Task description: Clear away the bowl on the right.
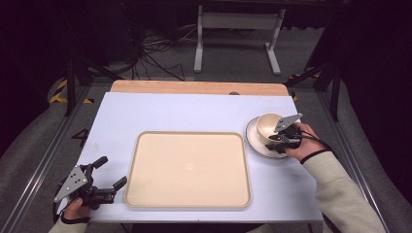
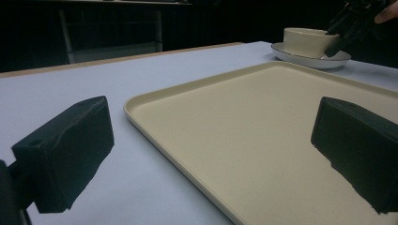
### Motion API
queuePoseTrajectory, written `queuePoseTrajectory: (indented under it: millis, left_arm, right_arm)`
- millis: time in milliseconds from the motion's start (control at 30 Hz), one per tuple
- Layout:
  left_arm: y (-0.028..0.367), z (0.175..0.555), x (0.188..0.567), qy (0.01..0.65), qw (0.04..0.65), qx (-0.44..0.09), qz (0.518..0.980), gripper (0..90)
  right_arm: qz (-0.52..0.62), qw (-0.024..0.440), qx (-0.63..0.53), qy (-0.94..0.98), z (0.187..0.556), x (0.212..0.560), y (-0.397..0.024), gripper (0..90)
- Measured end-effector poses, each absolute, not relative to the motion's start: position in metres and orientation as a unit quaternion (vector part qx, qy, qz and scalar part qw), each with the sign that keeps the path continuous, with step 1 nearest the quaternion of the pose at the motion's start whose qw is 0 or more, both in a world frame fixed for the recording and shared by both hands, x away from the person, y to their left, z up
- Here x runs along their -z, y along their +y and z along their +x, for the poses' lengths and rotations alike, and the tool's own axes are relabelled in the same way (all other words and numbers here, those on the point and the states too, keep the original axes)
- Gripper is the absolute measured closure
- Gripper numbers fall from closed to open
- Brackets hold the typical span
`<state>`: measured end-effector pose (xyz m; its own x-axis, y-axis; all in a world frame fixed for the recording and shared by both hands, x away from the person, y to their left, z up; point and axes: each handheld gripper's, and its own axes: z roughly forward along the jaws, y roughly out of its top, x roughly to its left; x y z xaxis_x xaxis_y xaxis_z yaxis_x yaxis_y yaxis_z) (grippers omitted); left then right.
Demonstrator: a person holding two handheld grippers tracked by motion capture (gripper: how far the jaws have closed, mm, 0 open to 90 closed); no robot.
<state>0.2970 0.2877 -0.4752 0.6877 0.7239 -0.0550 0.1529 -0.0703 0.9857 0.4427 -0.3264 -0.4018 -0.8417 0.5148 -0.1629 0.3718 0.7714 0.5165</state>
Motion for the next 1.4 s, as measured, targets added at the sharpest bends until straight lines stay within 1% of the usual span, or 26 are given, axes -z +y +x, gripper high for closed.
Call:
queuePoseTrajectory:
  millis: [133,300,433,667,800,867,967,1400]
  left_arm:
    - [0.288,0.297,0.475,0.317,0.605,-0.237,0.691,0.2]
    - [0.288,0.297,0.475,0.317,0.604,-0.236,0.692,0.2]
    - [0.288,0.297,0.475,0.318,0.603,-0.236,0.692,0.2]
    - [0.288,0.297,0.475,0.318,0.604,-0.235,0.692,0.2]
    - [0.288,0.297,0.475,0.318,0.604,-0.235,0.692,0.2]
    - [0.288,0.297,0.475,0.319,0.604,-0.235,0.691,0.2]
    - [0.288,0.298,0.475,0.32,0.604,-0.234,0.691,0.2]
    - [0.288,0.298,0.475,0.318,0.604,-0.235,0.692,0.2]
  right_arm:
    - [0.23,0.161,-0.229,0.932,0.441,0.4,-0.325,73.8]
    - [0.222,0.165,-0.223,0.935,0.441,0.399,-0.323,78.2]
    - [0.208,0.167,-0.217,0.939,0.441,0.399,-0.318,83.7]
    - [0.203,0.177,-0.21,0.94,0.44,0.397,-0.316,84.0]
    - [0.212,0.188,-0.214,0.935,0.439,0.39,-0.315,83.2]
    - [0.218,0.178,-0.223,0.933,0.439,0.388,-0.315,83.2]
    - [0.221,0.181,-0.222,0.932,0.437,0.386,-0.315,83.2]
    - [0.217,0.19,-0.244,0.926,0.428,0.352,-0.308,82.9]
